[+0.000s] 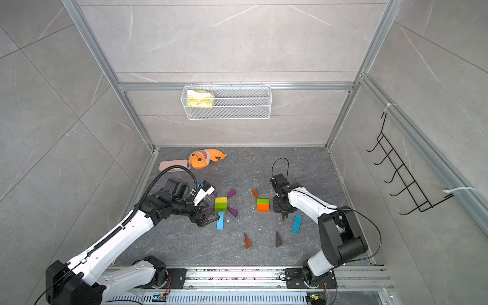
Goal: Assemble a small pinwheel with building blocks
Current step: Pick up the building block from the center of the board.
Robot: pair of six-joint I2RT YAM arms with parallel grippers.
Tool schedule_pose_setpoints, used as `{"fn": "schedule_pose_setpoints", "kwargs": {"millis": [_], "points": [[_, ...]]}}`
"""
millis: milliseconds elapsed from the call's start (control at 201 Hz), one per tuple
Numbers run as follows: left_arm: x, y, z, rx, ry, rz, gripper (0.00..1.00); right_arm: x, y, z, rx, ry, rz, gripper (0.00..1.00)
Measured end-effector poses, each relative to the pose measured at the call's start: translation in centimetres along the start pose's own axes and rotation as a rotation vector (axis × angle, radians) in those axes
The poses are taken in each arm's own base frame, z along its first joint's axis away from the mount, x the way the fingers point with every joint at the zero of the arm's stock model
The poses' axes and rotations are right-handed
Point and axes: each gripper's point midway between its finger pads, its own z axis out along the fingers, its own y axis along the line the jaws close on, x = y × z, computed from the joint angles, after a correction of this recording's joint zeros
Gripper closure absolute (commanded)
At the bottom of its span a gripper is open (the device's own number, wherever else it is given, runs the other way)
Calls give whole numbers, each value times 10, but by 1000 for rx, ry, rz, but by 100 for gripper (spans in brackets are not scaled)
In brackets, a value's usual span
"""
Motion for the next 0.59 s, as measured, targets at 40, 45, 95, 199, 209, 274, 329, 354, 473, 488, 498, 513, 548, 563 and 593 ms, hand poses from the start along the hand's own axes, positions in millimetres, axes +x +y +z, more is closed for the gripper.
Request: {"fn": "schedule_pose_setpoints", "kwargs": {"millis": [40,45,95,199,209,274,329,354,473,488,498,513,548,563,593], "points": [[0,0,0,0,1,-1,0,0,0,2,-1,5,0,57],[0,0,0,0,1,-1,0,0,0,3,-2,7,0,58],[0,1,1,0,3,-2,0,0,0,5,-4,13,0,58],[1,1,2,0,6,-4,0,0,-1,6,-5,17,1,59],[1,1,2,0,6,-4,0,0,-2,6,-6,17,0,59],[1,1,2,0,6,-4,0,-1,-2,7,-7,14,-1,59],[1,1,2,0,6,-4,0,-3,-2,8,-8,15,-1,60],[1,1,2,0,6,-4,0,-3,-3,8,-8,16,0,60],[1,1,2,0,6,-4,0,-5,-3,11,-5,23,-1,60],[1,1,2,0,6,-4,0,-5,-3,11,-5,24,0,60],[1,1,2,0,6,-4,0,-5,-3,11,-4,26,-1,60],[1,1,2,0,6,-4,0,-5,-3,12,-4,26,-1,60],[1,1,2,0,6,-4,0,-5,-3,13,-3,29,-1,60],[1,1,2,0,6,-4,0,-5,-3,13,-2,30,-1,60],[1,1,2,0,6,-4,0,-4,-3,14,-2,32,-2,60]]}}
